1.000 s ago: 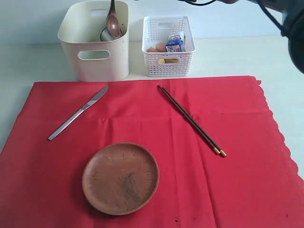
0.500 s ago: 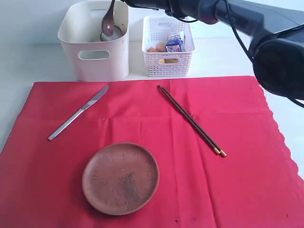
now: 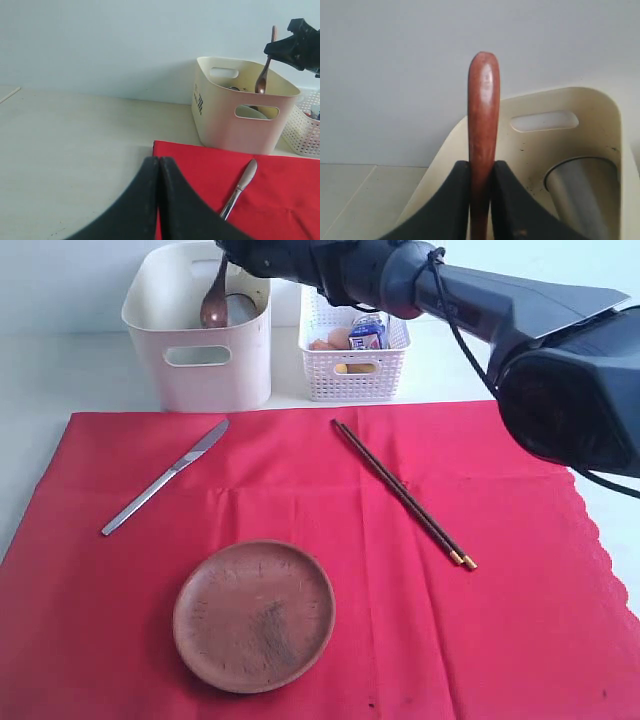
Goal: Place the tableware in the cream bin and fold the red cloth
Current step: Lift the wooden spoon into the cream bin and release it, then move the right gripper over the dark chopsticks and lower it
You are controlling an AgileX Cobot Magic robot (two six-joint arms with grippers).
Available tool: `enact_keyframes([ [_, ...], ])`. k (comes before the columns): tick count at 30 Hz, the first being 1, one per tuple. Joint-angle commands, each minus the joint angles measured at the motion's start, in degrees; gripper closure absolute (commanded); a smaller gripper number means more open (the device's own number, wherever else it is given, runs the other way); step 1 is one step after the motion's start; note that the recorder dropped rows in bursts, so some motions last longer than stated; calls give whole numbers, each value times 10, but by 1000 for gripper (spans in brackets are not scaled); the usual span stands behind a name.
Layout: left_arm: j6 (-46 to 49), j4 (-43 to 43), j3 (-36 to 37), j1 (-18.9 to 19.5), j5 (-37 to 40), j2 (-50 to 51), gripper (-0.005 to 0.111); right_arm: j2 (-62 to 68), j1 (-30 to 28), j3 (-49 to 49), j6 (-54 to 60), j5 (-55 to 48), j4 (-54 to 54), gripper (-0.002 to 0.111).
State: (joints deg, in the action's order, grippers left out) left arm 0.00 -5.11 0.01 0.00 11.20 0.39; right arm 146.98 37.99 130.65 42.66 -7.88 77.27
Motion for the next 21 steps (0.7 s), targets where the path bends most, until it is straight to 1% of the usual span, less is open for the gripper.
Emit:
enact_keyframes([
  [1,0,-5,0,1,1,-4,104,-2,10,6,13,22,-4,84],
  [6,0,-5,0,1,1,-4,104,-2,13,6,13,18,-34,68],
  [10,0,-5,0,1,1,-4,104,-2,13,6,13,7,-98,61],
  [12,0,-5,0,1,1,-4,104,-3,13,6,13,-26,-130,61],
  [15,0,-5,0,1,1,-4,104,-8,11,6,13,-66,-136,61],
  [21,0,-5,0,1,1,-4,104,-56,2,6,3,-228,-316,61],
])
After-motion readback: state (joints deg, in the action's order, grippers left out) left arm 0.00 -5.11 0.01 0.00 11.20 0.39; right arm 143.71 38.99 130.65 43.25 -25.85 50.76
